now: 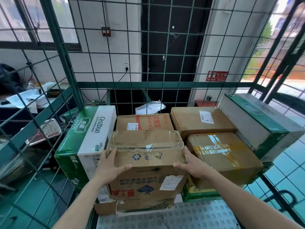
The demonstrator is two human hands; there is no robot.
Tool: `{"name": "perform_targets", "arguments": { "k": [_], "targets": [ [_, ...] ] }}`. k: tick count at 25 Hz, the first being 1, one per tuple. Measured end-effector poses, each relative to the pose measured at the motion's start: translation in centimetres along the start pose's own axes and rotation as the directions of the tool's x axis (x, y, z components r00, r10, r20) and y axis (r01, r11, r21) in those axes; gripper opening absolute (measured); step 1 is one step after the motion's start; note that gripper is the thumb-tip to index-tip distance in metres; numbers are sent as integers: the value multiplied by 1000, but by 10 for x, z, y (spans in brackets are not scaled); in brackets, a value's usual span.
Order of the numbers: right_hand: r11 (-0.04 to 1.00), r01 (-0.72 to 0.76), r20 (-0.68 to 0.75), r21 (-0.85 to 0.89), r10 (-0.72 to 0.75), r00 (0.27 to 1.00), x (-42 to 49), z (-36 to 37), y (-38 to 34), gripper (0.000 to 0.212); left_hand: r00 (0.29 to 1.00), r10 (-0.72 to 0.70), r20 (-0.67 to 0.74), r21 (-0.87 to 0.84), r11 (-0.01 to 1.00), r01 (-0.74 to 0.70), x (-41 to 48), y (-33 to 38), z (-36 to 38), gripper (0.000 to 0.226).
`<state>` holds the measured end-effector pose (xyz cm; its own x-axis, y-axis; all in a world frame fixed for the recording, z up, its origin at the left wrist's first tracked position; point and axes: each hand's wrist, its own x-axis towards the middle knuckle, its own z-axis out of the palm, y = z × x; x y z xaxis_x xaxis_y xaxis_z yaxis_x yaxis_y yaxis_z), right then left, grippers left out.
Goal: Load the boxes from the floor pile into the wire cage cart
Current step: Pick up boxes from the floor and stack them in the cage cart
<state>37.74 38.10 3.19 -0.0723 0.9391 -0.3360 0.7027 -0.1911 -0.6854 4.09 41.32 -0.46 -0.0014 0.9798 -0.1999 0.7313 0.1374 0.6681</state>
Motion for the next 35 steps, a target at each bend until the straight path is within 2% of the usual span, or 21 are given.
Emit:
{"name": "perform_targets", "arguments": {
  "k": [7,10,12,15,17,19,21,23,26,28,30,33,35],
  "targets": [
    [996,-60,-105,70,67,992,-5,15,8,106,998,-10,-61,1,1000,11,-4,-4,6,113],
    [984,-69,-195,166,102,976,-11,28,10,98,993,3,-121,54,999,3,-8,-2,12,108],
    [966,-102,-249,236,162,955,-15,34,6,99,986,21,-163,122,992,-1,-16,4,15,98],
    [930,-168,-312,328,274,910,-25,38,6,112,962,132,-237,260,963,-68,-32,17,22,74],
    [932,-133,-355,337,257,899,-44,38,11,119,939,225,-258,289,946,-147,-41,29,25,64],
    [933,-92,-372,348,228,900,-72,36,16,120,914,319,-249,217,938,-269,-54,51,29,59],
    [930,-69,-398,362,220,891,-109,31,19,99,896,400,-194,16,914,-405,-76,87,36,54],
    [901,-53,-435,430,258,863,-148,28,36,82,880,465,-95,-168,864,-474,-102,124,50,49],
    [802,-6,-473,597,357,806,-216,20,74,73,802,588,102,-281,790,-544,-139,171,91,44],
    [704,57,-498,708,441,747,-273,15,107,60,695,659,289,-345,749,-566,-177,205,133,42],
    [629,103,-516,771,521,681,-333,14,135,51,588,707,393,-399,707,-584,-221,233,174,40],
    [547,174,-546,819,646,534,-439,23,190,41,429,738,521,-488,670,-560,-309,271,242,42],
    [518,206,-552,830,707,442,-505,38,219,32,352,742,571,-536,661,-525,-367,288,277,43]
  ]
}}
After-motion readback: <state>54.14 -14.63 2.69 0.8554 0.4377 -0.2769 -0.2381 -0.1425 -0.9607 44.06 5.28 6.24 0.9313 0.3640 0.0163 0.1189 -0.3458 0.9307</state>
